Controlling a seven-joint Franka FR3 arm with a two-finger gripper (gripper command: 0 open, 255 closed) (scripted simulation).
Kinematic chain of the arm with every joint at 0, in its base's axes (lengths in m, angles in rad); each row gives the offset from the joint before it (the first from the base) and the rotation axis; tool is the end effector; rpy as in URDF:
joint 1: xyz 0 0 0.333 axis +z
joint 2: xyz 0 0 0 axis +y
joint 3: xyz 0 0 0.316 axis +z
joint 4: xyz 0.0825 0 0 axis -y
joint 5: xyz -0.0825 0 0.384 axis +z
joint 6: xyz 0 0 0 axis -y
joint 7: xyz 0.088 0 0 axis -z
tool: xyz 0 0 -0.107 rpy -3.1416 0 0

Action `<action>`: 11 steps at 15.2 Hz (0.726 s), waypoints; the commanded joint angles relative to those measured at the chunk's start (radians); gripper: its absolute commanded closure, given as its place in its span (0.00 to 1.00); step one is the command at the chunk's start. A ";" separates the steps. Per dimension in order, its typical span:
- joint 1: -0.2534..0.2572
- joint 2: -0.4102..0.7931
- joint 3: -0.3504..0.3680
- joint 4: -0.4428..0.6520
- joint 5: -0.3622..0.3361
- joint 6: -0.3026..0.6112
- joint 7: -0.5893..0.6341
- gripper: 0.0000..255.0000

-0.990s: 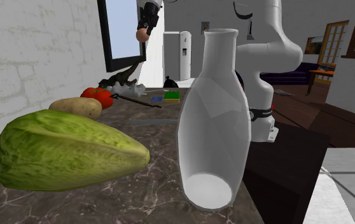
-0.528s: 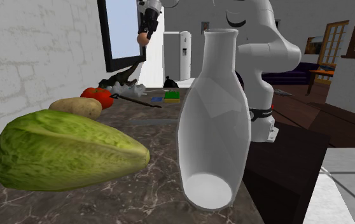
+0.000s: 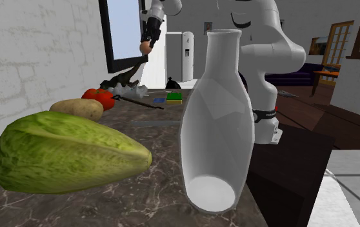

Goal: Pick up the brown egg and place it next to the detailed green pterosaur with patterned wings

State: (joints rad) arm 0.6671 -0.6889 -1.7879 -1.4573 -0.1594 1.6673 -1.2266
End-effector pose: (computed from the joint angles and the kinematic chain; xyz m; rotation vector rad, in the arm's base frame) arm 0.0773 -0.6346 0.5214 -2.9041 -0.0657 -0.7278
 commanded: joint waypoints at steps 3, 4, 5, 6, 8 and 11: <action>-0.014 -0.009 -0.006 -0.054 -0.008 0.050 -0.010 1.00; -0.017 -0.011 -0.008 -0.066 -0.010 0.061 -0.012 1.00; -0.020 -0.014 -0.010 -0.078 -0.012 0.073 -0.015 1.00; -0.022 -0.017 -0.012 -0.090 -0.015 0.084 -0.017 1.00; -0.025 -0.022 -0.018 -0.112 -0.020 0.106 -0.021 1.00; -0.029 -0.032 -0.027 -0.143 -0.029 0.139 -0.028 1.00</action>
State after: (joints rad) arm 0.6378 -0.7178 -1.8119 -1.5918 -0.1854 1.7962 -1.2531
